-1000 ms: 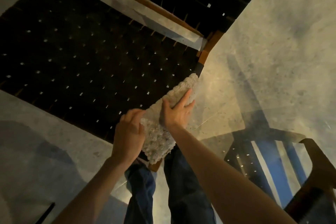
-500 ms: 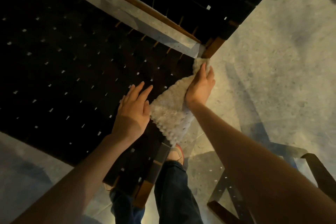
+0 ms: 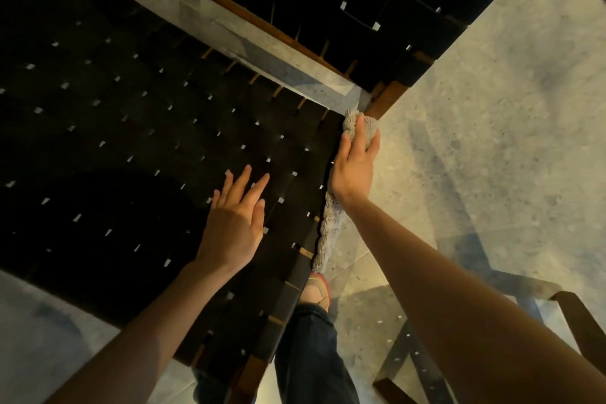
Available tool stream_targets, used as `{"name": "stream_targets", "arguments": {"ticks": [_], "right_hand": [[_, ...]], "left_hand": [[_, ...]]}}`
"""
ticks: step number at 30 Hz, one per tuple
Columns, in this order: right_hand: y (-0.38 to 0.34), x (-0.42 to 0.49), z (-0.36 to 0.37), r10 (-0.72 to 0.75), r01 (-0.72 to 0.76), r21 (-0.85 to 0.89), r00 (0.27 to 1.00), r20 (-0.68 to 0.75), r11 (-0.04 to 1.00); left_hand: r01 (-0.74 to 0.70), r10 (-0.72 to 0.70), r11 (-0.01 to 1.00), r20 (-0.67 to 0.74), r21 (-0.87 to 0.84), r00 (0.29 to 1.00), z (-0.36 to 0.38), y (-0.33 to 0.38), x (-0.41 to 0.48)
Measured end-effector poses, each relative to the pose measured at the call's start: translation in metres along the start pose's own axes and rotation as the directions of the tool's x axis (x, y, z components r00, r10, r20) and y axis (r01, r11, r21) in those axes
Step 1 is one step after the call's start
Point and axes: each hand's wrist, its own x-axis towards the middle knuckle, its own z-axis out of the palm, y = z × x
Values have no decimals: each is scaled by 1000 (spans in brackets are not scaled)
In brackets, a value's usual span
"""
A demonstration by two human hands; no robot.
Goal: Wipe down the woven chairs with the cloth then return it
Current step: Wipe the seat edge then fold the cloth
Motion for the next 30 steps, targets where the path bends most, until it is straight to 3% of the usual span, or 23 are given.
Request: {"name": "stream_targets", "arguments": {"ticks": [8, 18, 26, 30], "right_hand": [[0, -15, 4, 51, -65, -197, 996, -75, 978], [-6, -122, 7, 74, -68, -234, 997, 18, 970], [3, -243, 20, 43, -24, -261, 997, 66, 965], [4, -255, 7, -13, 48, -276, 992, 126, 960]], "left_hand": [[-59, 56, 996, 53, 64, 997, -4, -5, -13], [-52, -72, 950, 380, 308, 922, -33, -19, -58], [-110, -19, 944, 382, 311, 924, -47, -44, -124], [-100, -21, 958, 415, 270, 910, -57, -50, -146]]}}
